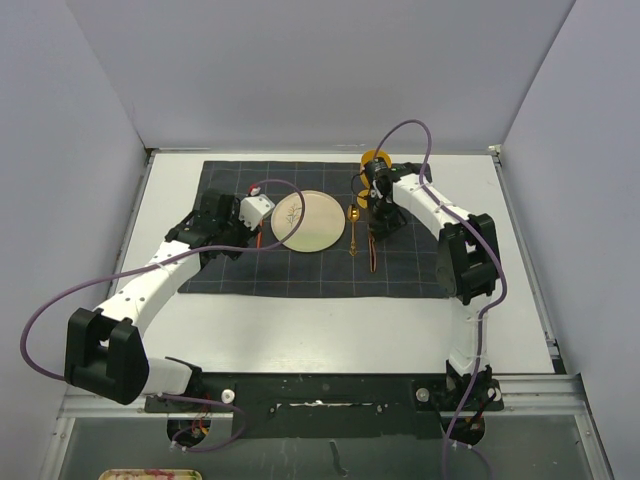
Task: Set the dinner table for one person
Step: Adjust the knife on the napkin.
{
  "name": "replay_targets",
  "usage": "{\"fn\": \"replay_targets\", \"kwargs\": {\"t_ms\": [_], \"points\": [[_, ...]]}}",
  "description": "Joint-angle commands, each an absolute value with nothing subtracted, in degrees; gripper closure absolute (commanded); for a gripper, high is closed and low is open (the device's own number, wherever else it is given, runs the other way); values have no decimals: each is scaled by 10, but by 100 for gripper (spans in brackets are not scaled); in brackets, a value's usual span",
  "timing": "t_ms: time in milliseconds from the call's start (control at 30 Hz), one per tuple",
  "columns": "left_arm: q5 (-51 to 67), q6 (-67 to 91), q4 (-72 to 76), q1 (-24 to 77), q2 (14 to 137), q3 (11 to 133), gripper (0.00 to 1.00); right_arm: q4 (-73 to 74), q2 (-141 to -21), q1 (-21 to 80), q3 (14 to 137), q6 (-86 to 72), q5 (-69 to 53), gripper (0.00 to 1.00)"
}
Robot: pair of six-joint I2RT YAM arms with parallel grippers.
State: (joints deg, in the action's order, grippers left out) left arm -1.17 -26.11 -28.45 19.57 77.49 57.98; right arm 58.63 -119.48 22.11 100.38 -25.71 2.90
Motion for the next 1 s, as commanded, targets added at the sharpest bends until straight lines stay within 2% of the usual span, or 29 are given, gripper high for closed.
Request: {"fn": "replay_targets", "kwargs": {"t_ms": [0, 200, 267, 333, 667, 967], "points": [[2, -245, -256, 199, 757, 604, 59, 556, -1180, 221, 1009, -234, 116, 100], [1, -245, -250, 199, 752, 600, 53, 463, -1162, 223, 923, -205, 97, 99], [1, -245, -245, 199, 748, 594, 52, 437, -1158, 224, 904, -191, 82, 89], [1, -244, -243, 199, 746, 589, 50, 425, -1158, 225, 896, -183, 66, 84], [0, -253, -240, 199, 740, 579, 47, 415, -1143, 245, 901, -163, 66, 79], [1, -255, -243, 199, 744, 577, 47, 421, -1125, 257, 907, -159, 63, 78]]}}
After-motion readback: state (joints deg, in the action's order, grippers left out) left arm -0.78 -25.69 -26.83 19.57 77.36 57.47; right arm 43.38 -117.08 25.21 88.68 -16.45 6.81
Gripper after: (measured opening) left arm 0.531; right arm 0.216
